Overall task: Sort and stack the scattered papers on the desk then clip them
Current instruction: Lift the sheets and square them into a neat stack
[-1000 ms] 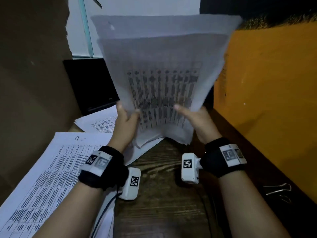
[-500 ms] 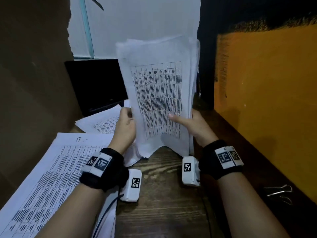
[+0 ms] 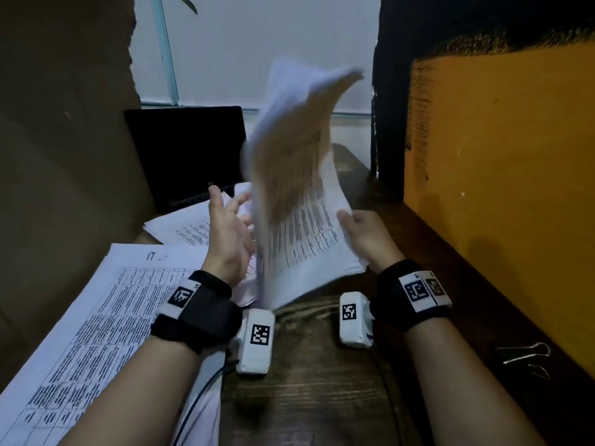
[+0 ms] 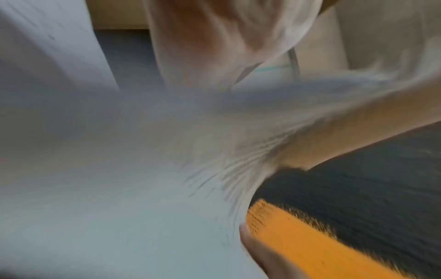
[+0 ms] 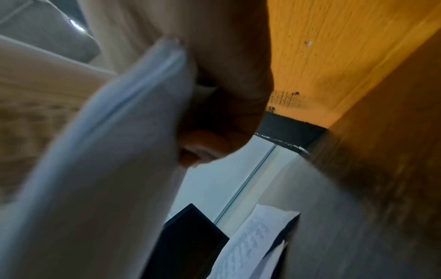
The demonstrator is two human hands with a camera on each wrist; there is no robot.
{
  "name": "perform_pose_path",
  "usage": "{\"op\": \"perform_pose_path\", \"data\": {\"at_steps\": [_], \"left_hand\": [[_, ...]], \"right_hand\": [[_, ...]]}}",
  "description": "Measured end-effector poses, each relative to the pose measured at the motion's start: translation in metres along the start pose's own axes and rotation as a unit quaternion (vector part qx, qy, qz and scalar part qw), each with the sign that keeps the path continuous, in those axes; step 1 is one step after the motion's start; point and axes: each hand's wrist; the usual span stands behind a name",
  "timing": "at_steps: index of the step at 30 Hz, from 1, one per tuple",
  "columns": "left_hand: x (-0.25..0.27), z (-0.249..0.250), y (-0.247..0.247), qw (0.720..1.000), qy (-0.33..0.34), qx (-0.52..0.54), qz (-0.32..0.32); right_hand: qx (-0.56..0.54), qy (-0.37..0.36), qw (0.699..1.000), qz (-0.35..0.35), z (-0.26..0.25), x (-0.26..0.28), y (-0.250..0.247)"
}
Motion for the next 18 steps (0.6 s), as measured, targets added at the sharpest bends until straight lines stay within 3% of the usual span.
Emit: {"op": "perform_pose_path", "data": {"at_steps": [1, 3, 7, 9, 11, 15, 18], "left_hand": [[0.015, 0.005, 0.021, 0.999, 0.018, 0.01, 0.031], [0.019, 0.005, 0.018, 0.998, 0.037, 0.053, 0.014], [0.015, 0.006, 0.017, 1.0, -0.014, -0.012, -0.005], [0.013, 0.0, 0.014, 0.998, -0.046, -0.046, 0.012], [0.011, -0.001, 0.008, 0.997, -0.066, -0.015, 0.041], [0.013, 0.01, 0.008, 0.991, -0.042, 0.121, 0.025], [0.014, 0.005, 0.013, 0.993, -0.046, 0.103, 0.024]], "right_hand": [[0.011, 0.016, 1.0, 0.01, 0.001, -0.001, -0.001], [0.038, 0.043, 0.998, 0.011, 0.004, -0.002, -0.004], [0.079, -0.006, 0.997, 0.007, 0.006, -0.001, -0.009], [0.018, -0.025, 0.999, -0.043, 0.004, 0.003, -0.012], [-0.026, -0.038, 0.998, -0.053, 0.002, 0.005, -0.013], [0.109, -0.04, 0.993, -0.002, 0.001, 0.001, -0.012], [0.154, -0.026, 0.988, 0.016, 0.002, 0.001, -0.014]]}}
Point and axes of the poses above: each hand's wrist, its own x-axis away from the middle knuckle, its own y-axis out of the palm, z = x × y, and after that the axes turned 13 degrees about x, right-handed
